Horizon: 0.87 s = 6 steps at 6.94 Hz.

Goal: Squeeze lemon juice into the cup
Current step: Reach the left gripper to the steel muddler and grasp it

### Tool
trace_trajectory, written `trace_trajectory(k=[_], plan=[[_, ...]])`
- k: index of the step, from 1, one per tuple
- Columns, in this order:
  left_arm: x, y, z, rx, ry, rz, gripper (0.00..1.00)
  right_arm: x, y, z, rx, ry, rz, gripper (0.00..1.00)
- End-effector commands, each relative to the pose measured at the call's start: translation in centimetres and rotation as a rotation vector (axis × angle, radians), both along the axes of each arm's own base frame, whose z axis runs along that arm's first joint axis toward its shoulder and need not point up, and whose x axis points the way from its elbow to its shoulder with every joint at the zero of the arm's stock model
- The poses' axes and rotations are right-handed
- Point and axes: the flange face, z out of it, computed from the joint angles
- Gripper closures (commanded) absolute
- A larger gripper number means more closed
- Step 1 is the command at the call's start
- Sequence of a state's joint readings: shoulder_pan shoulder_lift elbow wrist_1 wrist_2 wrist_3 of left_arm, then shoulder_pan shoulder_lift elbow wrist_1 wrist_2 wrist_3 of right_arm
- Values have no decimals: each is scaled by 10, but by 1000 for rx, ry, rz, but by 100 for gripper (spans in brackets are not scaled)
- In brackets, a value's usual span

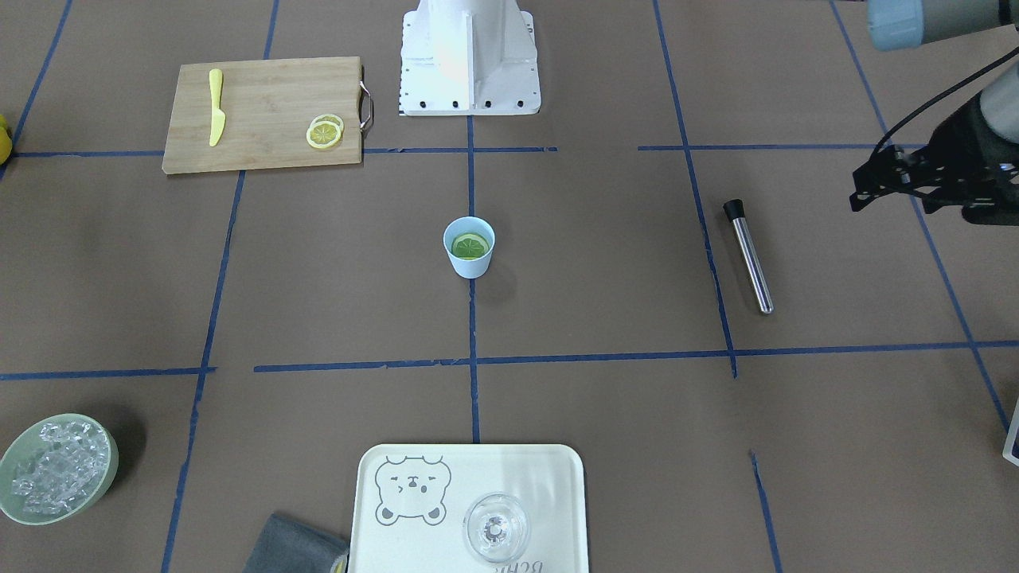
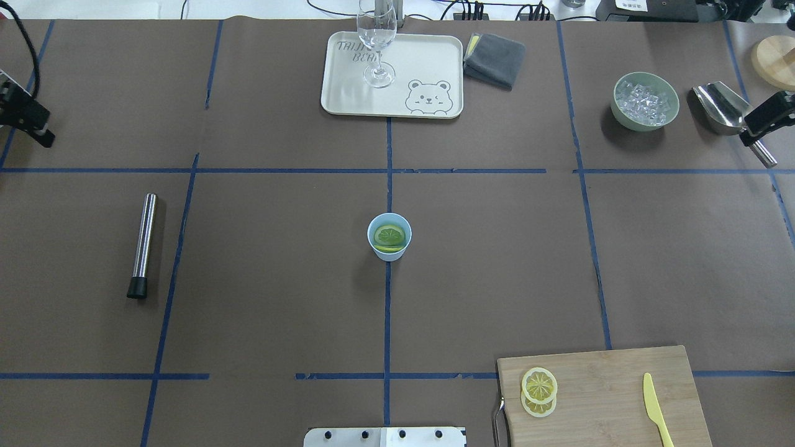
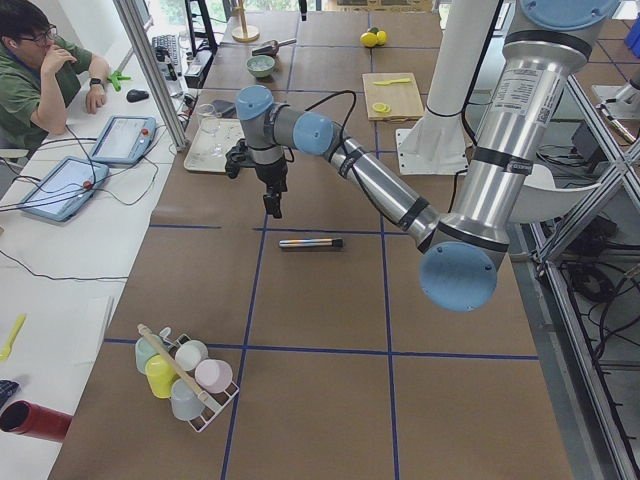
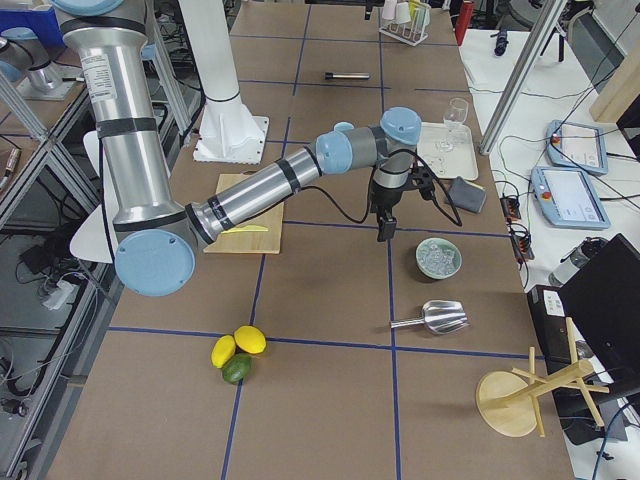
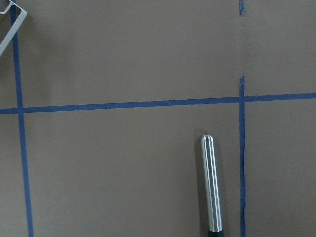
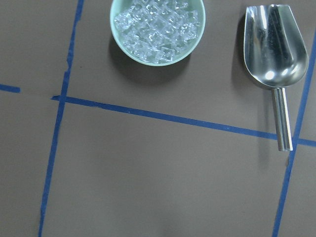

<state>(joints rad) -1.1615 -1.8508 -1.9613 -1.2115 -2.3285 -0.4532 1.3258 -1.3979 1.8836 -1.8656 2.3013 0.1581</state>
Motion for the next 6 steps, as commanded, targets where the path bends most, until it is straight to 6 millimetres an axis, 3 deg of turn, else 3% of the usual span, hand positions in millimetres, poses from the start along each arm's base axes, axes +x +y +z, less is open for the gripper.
trace_trajectory(k=[1, 2, 6], plan=[[70, 14, 1, -86, 13, -33, 0, 8, -13, 52, -28, -2, 13, 0], [91, 16, 13, -114, 10, -27, 0, 9, -27, 82, -21, -5, 23, 0], [145, 2, 96, -156, -28, 33, 0, 32, -26, 95, -29, -44, 65, 0]])
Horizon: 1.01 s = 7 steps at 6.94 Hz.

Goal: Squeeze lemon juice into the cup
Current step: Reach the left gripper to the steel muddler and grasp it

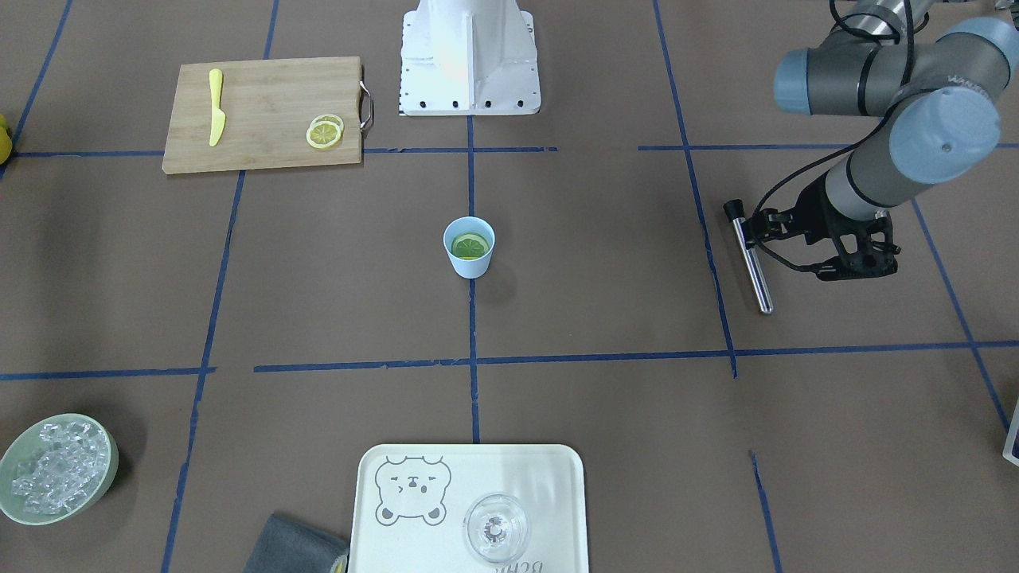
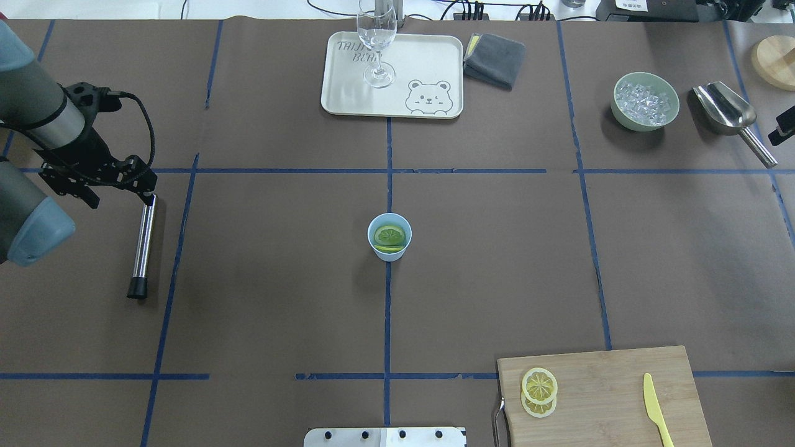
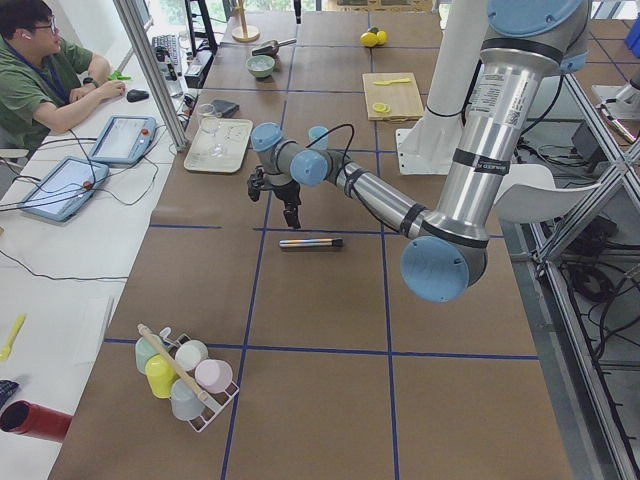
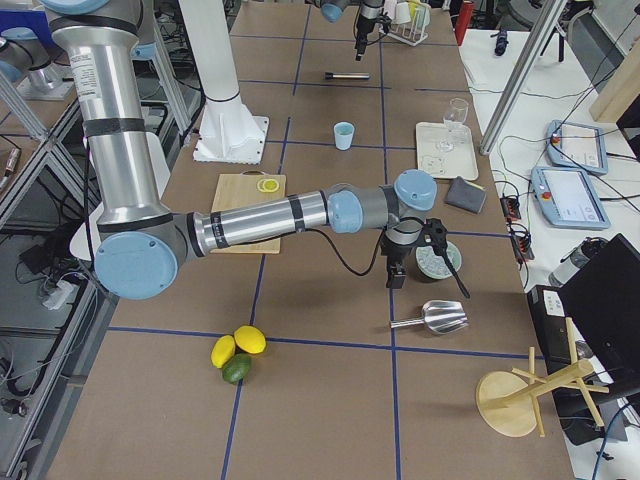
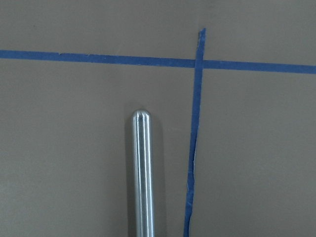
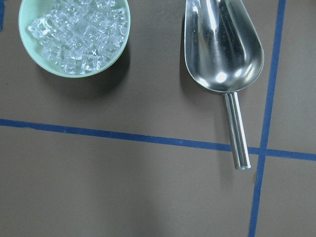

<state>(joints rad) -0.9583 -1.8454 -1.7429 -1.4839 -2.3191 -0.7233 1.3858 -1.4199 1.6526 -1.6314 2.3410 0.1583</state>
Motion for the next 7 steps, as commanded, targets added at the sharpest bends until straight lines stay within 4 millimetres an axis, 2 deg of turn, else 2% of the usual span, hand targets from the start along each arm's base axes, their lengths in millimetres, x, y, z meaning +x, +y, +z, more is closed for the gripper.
trace_trajectory(k=[1, 2, 4, 5, 6, 7], plan=[[34, 2, 39, -7, -15, 46, 0, 17, -1, -1, 0, -21, 28, 0], [43, 4, 49, -3, -32, 56, 0, 25, 0, -3, -4, -49, 41, 0], [66, 8, 65, 0, -31, 86, 0, 28, 0, -5, -7, -70, 46, 0], [67, 8, 72, -10, -39, 87, 0, 28, 0, -6, -5, -71, 46, 0], [67, 8, 74, -14, -42, 87, 8, 29, 0, -6, -6, -72, 47, 0], [67, 8, 75, -19, -45, 83, 24, 30, 0, -7, -4, -72, 48, 0]])
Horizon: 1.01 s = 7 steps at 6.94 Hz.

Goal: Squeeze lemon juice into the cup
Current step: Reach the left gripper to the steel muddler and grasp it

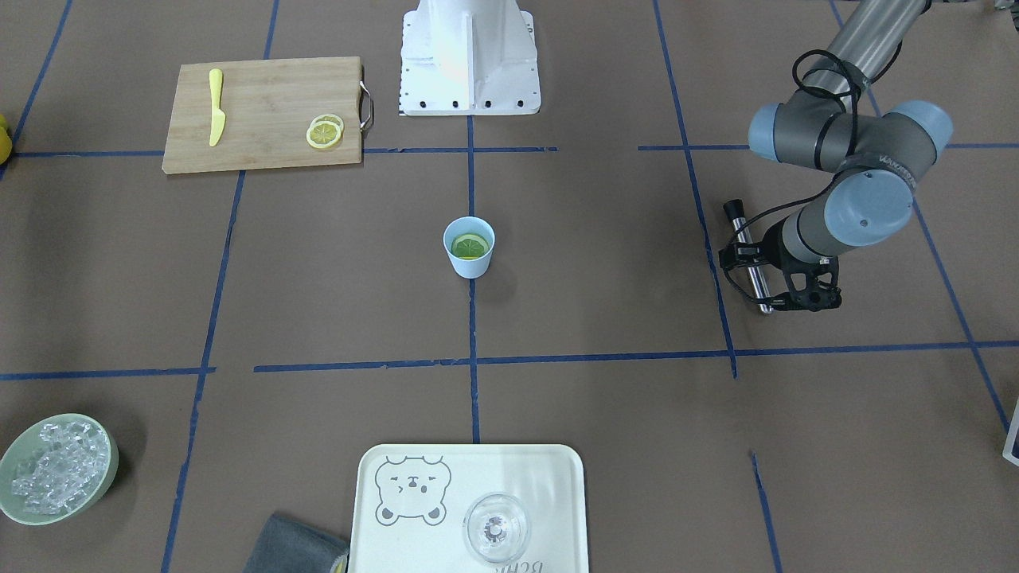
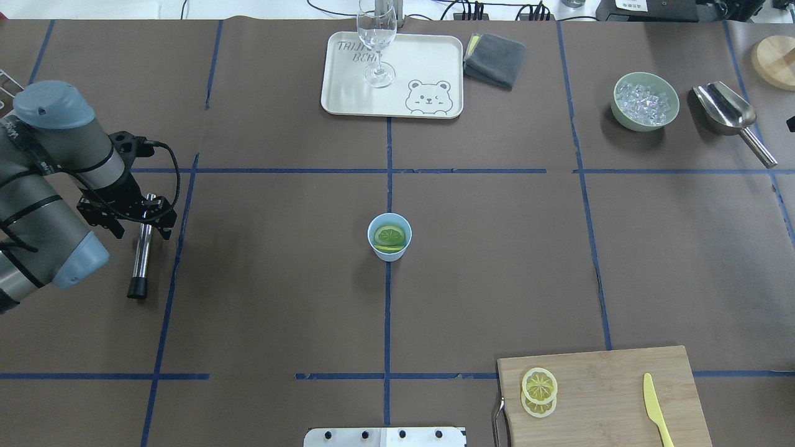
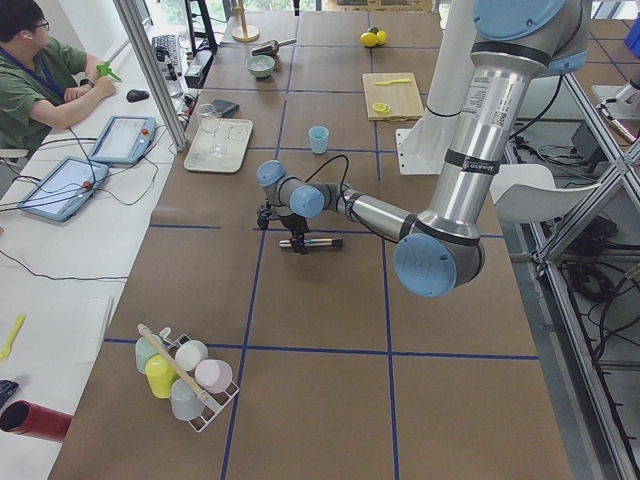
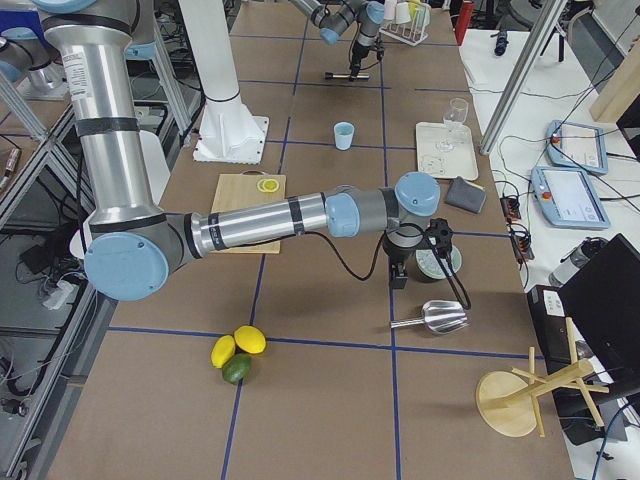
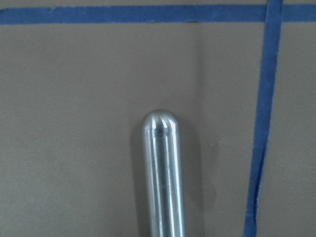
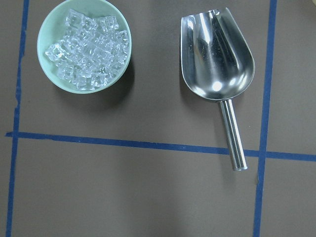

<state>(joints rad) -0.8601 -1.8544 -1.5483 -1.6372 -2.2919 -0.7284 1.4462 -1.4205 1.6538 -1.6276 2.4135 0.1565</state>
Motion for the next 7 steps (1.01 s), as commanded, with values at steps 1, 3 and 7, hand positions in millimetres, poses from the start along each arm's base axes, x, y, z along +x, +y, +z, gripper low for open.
trace_trajectory(k=[1, 3, 7], plan=[[1, 0, 1, -22, -9, -22, 50, 1, 0, -2, 3, -3, 1, 0], [1, 0, -6, -28, -8, -40, 100, 3, 2, -1, -2, -19, 5, 0], [-38, 1, -113, 221, -36, -148, 100, 8, 5, 3, 0, -16, 6, 0]])
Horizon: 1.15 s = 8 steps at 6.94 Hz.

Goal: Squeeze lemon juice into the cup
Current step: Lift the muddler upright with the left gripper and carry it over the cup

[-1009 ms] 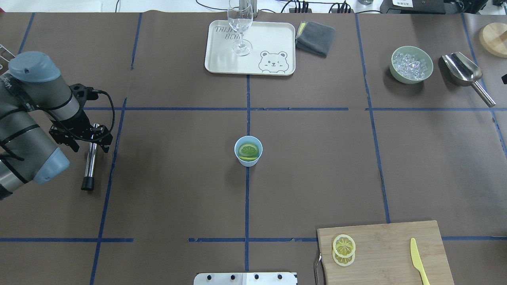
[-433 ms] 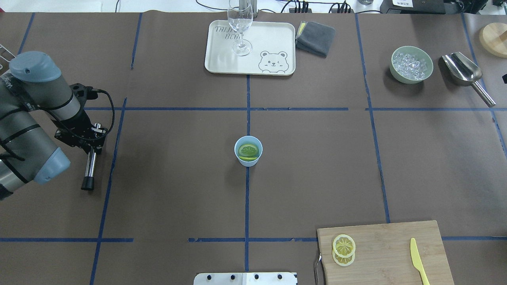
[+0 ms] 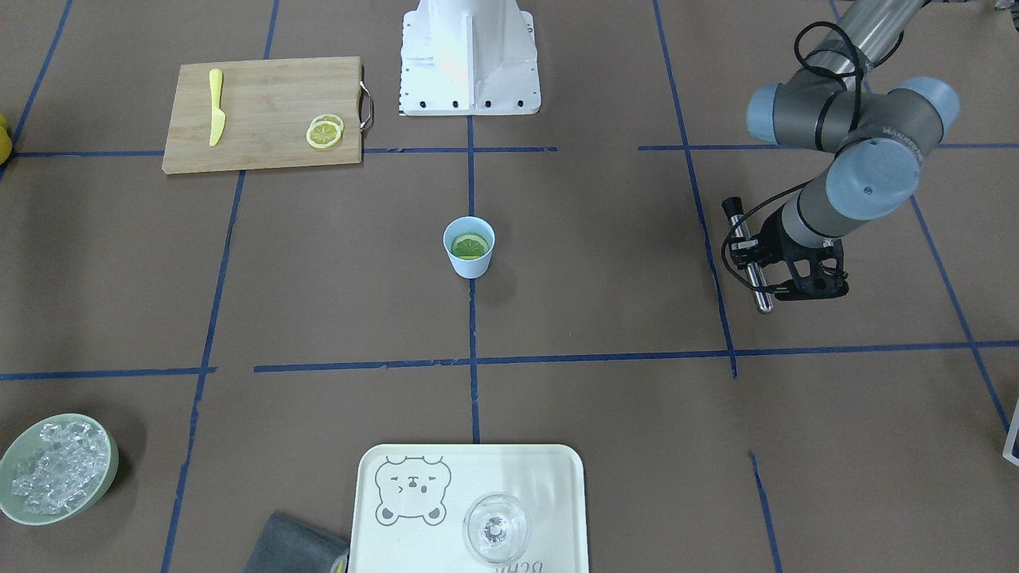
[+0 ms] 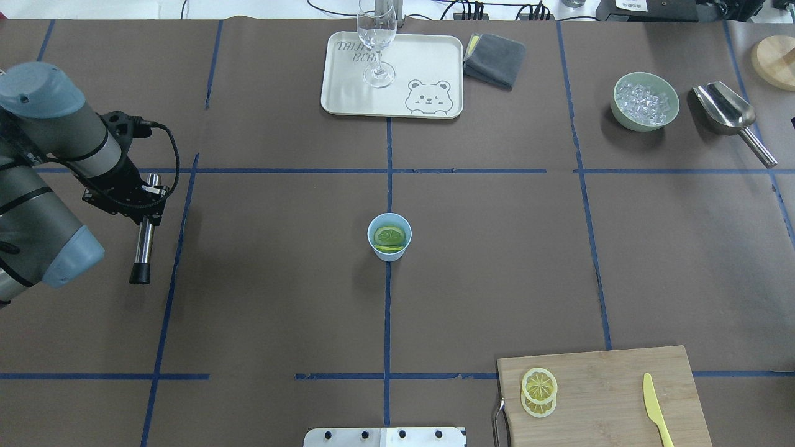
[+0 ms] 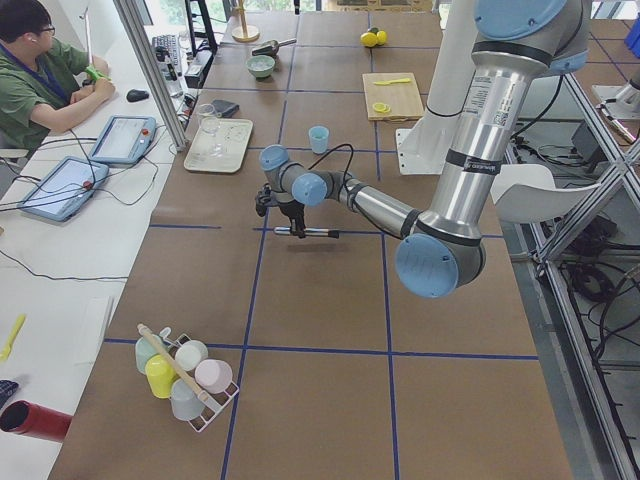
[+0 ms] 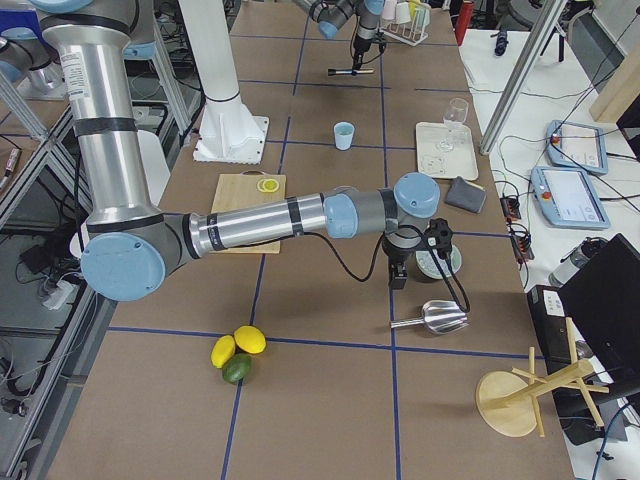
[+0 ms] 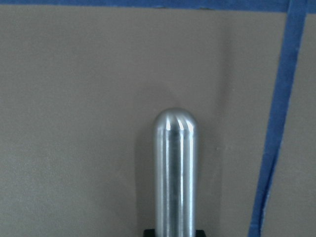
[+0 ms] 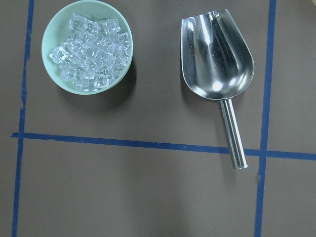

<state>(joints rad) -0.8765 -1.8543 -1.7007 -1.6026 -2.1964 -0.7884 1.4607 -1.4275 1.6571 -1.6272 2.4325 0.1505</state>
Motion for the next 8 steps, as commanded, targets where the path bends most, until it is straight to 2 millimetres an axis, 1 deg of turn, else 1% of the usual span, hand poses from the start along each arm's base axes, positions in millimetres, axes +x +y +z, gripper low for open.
trace_trajectory(k=[1, 2, 3, 4, 5, 6, 7, 8], plan=[[-20, -4, -121, 261, -2, -108, 100, 2, 4, 5, -3, 2, -1, 0], [-20, -11, -167, 341, 25, -144, 100, 1, 4, 7, -7, 3, -3, 0], [-36, -7, -198, 420, 8, -269, 100, 1, 4, 5, -1, 3, -2, 0], [-24, 15, -218, 466, 28, -281, 100, 2, 5, 8, -7, 6, -2, 0], [-5, 47, -249, 555, 53, -304, 100, 5, 8, 9, -9, 1, 3, 0], [9, 68, -289, 615, 119, -296, 100, 5, 10, 12, -16, 2, 3, 0], [7, 81, -315, 645, 174, -293, 100, 5, 10, 13, -18, 4, 3, 0], [13, 92, -326, 666, 204, -282, 100, 5, 10, 13, -16, 3, 4, 0]])
